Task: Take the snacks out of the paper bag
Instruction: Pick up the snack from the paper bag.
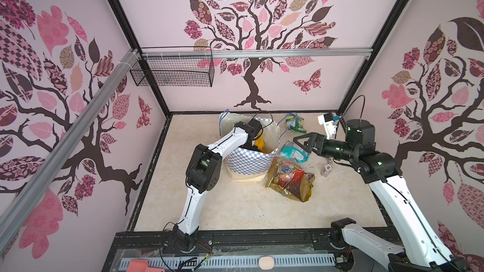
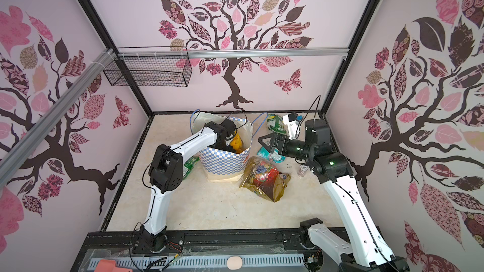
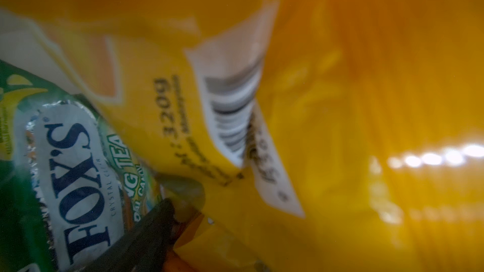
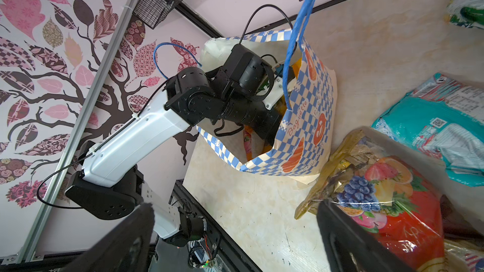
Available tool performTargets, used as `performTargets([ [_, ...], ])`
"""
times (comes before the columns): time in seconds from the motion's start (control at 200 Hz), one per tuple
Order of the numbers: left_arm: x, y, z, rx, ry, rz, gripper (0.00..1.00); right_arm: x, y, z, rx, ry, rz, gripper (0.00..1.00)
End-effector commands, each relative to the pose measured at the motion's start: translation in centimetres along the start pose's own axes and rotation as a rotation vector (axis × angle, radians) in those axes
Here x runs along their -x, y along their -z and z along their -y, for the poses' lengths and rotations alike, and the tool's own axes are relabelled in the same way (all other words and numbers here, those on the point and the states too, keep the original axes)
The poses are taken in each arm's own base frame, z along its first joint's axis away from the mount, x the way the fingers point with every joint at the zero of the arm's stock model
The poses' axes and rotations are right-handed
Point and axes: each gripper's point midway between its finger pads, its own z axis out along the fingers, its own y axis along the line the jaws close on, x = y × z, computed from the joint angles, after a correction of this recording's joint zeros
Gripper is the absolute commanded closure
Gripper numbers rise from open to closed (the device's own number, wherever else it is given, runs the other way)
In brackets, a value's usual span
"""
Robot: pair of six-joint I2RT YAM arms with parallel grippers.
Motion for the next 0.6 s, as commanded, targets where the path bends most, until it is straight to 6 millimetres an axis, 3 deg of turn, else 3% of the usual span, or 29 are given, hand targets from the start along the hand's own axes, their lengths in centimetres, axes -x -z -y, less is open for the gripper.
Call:
performTargets([
  [0.0,-3.6,-4.4,-1.0,0.068,-0.017,-0.155,0.13,0.1,0.3,-0.5,0.005,0.013,0.004,0.00],
  [0.21,-3.8,-4.7,-1.0,0.048,0.002,-0.140,0.45,0.1,0.3,-0.5,0.003,0.012,0.003,0.00],
  [0.595,-1.4,-0.1,-1.1,0.001,0.050,-0.002,1.00,0.2,0.5,-0.6,0.005,0.008,0.011,0.00],
])
